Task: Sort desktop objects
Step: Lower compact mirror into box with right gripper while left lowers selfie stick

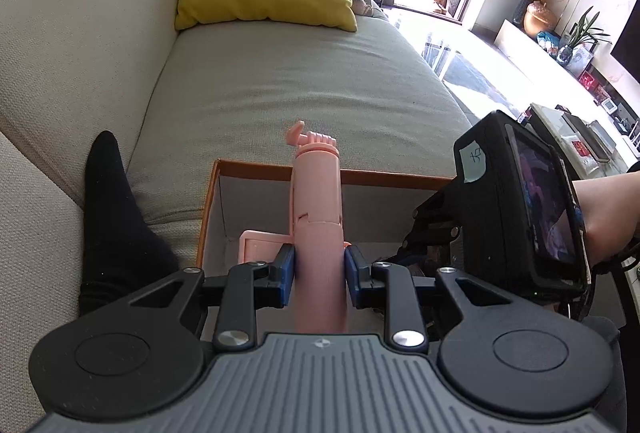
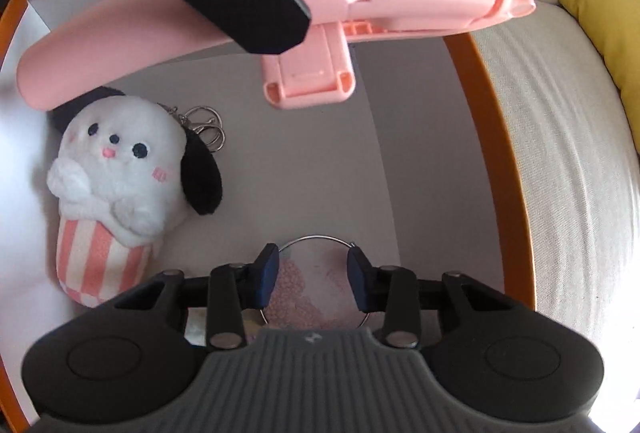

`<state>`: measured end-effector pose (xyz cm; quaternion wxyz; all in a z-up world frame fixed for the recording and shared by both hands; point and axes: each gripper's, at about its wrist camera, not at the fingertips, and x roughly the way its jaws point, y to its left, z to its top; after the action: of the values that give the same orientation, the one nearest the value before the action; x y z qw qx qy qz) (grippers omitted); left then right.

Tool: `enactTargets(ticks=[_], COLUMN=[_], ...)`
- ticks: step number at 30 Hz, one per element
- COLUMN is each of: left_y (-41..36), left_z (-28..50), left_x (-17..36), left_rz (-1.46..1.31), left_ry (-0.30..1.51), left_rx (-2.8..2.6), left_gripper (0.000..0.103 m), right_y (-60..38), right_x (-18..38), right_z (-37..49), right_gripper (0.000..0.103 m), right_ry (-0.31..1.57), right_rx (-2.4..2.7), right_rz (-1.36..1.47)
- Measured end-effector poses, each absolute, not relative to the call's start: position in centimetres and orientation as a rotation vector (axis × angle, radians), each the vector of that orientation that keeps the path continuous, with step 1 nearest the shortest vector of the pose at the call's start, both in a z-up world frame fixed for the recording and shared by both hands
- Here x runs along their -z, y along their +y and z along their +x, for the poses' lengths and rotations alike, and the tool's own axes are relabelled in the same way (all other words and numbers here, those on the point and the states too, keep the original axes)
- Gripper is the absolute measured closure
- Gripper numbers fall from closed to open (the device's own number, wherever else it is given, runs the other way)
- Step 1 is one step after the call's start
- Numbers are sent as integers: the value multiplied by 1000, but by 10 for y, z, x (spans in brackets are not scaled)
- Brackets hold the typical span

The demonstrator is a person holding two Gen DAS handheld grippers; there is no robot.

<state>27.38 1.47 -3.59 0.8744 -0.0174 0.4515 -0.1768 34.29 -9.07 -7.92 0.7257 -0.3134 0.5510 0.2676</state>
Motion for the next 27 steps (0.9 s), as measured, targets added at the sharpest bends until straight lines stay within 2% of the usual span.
enactTargets(ticks=[10, 18, 27], left_y=[18, 27, 34], left_z=[272, 266, 264], left_x=[43, 54, 55], left_rz=[-18, -57, -127], left_ry=[966, 992, 996], left_rx=[389, 421, 447], left_gripper=[73, 73, 73], right_y=[-114, -160, -164], right_x=[75, 26, 41], right_z=[346, 335, 321], right_gripper=[71, 72, 77], right_ry=[1188, 1097, 1112], right_rx=[-480, -561, -578], right_rz=[-644, 70, 355])
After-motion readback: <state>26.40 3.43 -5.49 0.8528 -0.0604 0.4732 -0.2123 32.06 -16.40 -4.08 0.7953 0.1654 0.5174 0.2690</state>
